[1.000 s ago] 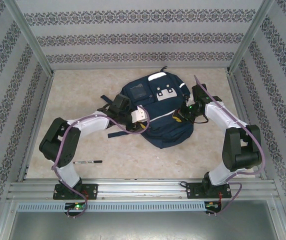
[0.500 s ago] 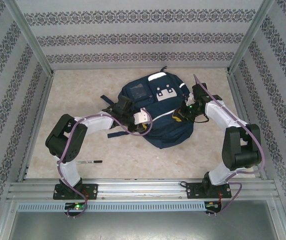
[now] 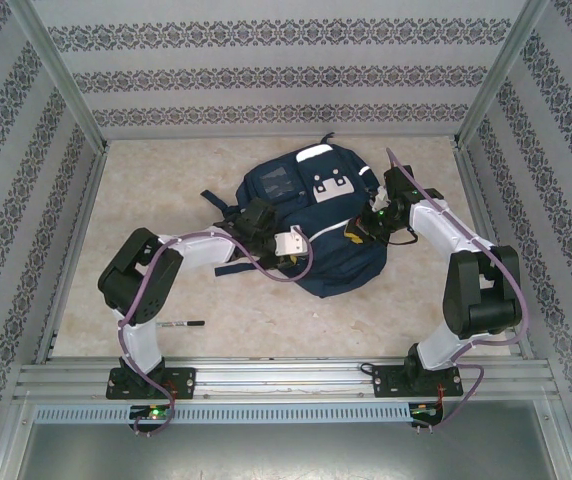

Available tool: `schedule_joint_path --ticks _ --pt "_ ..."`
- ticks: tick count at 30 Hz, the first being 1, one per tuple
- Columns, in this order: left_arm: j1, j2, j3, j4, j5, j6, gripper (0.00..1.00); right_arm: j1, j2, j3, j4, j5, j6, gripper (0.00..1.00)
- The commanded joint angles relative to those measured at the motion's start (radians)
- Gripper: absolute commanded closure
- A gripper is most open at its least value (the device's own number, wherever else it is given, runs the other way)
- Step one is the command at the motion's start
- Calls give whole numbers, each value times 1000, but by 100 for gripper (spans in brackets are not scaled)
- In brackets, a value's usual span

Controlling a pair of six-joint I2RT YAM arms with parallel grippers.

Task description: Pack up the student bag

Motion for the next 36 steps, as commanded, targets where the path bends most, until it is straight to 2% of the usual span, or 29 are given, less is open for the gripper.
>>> schedule_joint_path --ticks 1,6,10,16,19,23,24,25,26,29,30,33,36 --pt "-35 34 8 -23 -14 63 100 7 4 29 -36 -96 -36 100" --pt "-30 -49 -31 14 -68 42 100 -15 -2 29 -69 -58 -47 100" --pt "20 -113 -48 22 -68 -11 100 -38 -3 57 -139 14 -103 100" --pt "143 -206 -150 61 87 2 100 -61 1 68 -172 61 -152 100" --pt "179 -203 -163 57 57 1 100 -61 3 73 -183 64 -169 100" --pt "204 -140 -113 67 -22 -80 100 -54 3 74 -177 45 -170 100" --pt "205 -126 -98 72 -48 -107 100 -51 1 73 -175 46 -171 96" --pt "204 -112 -84 90 -79 -152 95 -48 -2 71 -171 50 -168 86" --pt "205 -106 -73 110 -109 -198 86 -46 -8 68 -166 58 -160 78" --pt "205 -147 -84 179 -162 -353 58 -33 -54 47 -135 82 -152 60" --pt "206 -181 -89 184 -184 -416 54 -24 -79 41 -122 100 -164 56" --pt "207 -316 -97 102 -229 -604 47 16 -176 20 -84 198 -218 49" --pt "206 -461 -92 -96 -376 -875 26 83 -268 -16 -8 324 -332 46"
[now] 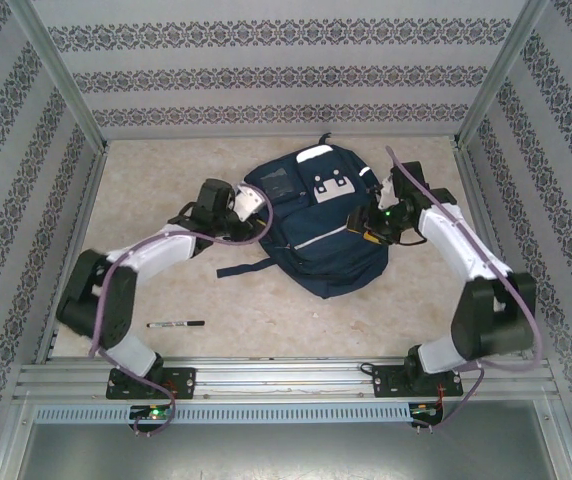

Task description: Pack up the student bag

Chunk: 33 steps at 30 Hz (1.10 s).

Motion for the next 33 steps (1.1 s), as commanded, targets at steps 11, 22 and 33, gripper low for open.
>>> schedule_joint_path --ticks 11,22,33 --pt "112 -444 71 -953 -494 -836 0 677 -153 -190 486 419 -650 2" --pt "404 -486 -55 -982 -329 -854 0 1067 418 134 676 157 -758 12" --pt "515 -501 -94 -979 -298 -850 0 1084 814 476 627 130 -722 35"
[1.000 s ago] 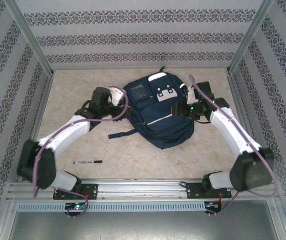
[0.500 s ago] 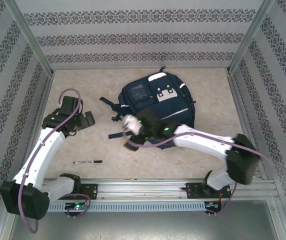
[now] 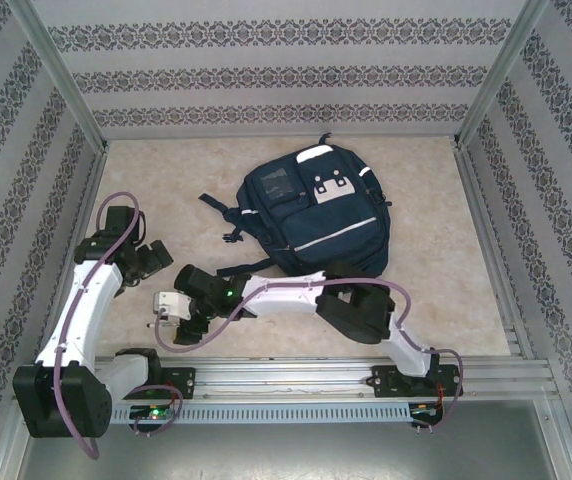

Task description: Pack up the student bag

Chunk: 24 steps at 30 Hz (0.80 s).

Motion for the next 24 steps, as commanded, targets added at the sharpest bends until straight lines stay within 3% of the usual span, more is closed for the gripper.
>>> schedule_joint_path --ticks 1,7,12,15,18,21,24 --pt "42 -21 -6 -34 6 -9 0 -5 64 52 -29 5 -10 37" --pt "46 -23 1 -14 70 14 0 0 97 8 -82 108 -11 60" --pt "46 -22 19 34 220 74 0 3 -20 -118 -139 249 -24 86" --pt "44 -24 21 102 358 101 0 -5 -139 -219 -154 300 1 92" --pt "36 -13 41 155 413 106 0 -30 -291 -325 -169 295 77 95" --pt "-50 13 77 230 471 187 0 -86 -477 -464 -173 266 204 97" --pt "-245 53 124 327 453 349 0 -163 -680 -634 -142 254 363 97"
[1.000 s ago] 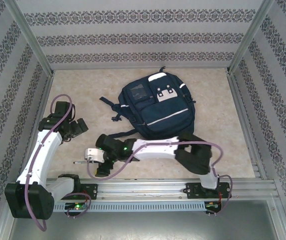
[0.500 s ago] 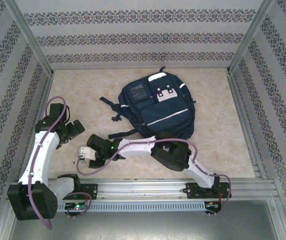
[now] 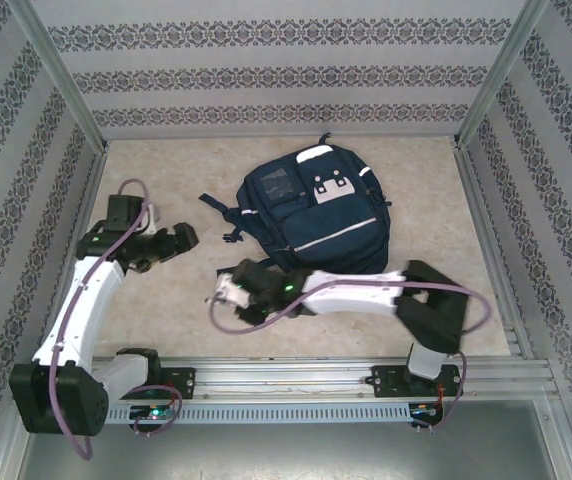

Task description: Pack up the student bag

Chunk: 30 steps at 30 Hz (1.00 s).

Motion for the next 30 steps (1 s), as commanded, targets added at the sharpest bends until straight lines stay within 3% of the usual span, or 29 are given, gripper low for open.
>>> schedule_joint_path --ticks 1,4,10,16,19,22,27,30 --pt "-192 43 59 185 59 255 0 -81 -202 -153 -3 8 234 97" --pt "-331 113 59 323 80 467 3 -178 -401 -297 0 39 378 98" --pt "-488 321 123 482 126 775 2 -457 -762 -467 -105 155 655 100" --pt "-711 557 253 515 25 1029 1 -788 -973 -502 -241 142 787 100" --pt "-773 692 356 533 -86 968 7 -945 -980 -487 -278 45 786 100" --pt "-802 828 525 427 -210 900 17 -1045 -943 -463 -296 -51 774 100" --pt "-820 928 581 468 -422 865 20 -1074 -882 -433 -302 -94 740 100" --pt "-815 965 622 447 -528 857 37 -1076 -862 -417 -296 -115 719 100"
